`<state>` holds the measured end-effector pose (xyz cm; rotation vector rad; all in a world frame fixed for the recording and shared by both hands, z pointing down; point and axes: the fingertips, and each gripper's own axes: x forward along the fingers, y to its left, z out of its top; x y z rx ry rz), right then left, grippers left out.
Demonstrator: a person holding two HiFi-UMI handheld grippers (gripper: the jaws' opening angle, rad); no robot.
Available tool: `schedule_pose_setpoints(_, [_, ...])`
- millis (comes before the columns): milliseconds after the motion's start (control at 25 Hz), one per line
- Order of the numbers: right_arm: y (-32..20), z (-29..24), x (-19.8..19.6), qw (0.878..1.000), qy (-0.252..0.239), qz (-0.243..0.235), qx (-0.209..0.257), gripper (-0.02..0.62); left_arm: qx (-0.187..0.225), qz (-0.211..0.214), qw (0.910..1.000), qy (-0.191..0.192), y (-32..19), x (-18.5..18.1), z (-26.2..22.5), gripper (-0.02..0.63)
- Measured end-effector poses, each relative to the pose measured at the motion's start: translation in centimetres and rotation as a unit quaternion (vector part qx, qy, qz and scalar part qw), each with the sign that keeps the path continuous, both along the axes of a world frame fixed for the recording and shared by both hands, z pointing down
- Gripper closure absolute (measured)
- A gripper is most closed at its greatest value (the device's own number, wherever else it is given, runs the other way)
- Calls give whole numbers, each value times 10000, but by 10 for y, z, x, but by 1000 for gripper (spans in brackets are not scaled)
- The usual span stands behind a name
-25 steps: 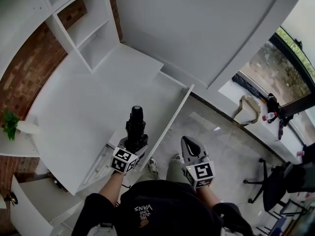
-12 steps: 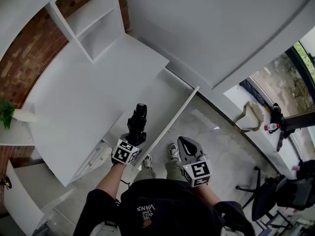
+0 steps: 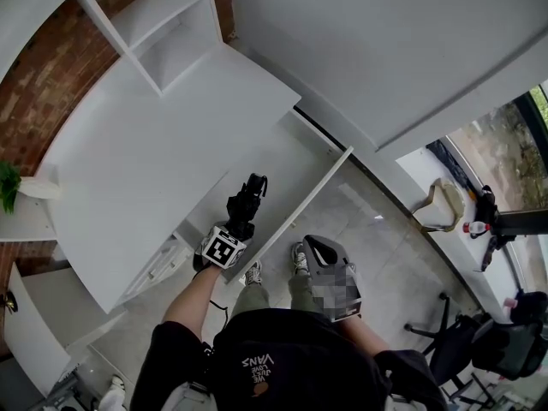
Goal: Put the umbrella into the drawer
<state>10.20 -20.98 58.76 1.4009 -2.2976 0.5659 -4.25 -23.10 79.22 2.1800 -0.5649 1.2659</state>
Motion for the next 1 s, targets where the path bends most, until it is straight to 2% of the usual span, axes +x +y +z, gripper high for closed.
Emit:
schedule_pose_setpoints(200, [-3, 6, 0, 9999, -26, -96, -87, 597, -233, 372, 9985, -329, -1, 4, 18, 339])
schedule_pose_setpoints(360, [-8, 5, 2, 9999, -42, -132, -91, 597, -562, 421, 9960, -550, 1, 8, 26, 339])
schedule_pose_setpoints(720, [-12, 7, 5, 9998, -46, -164, -99, 597, -1020, 672, 9875, -994, 12, 11, 48, 339])
schedule_pose_setpoints(1000, [-11, 9, 9, 9997, -37, -191, -135, 597, -1124, 848, 9826, -1211, 21, 11, 59, 339])
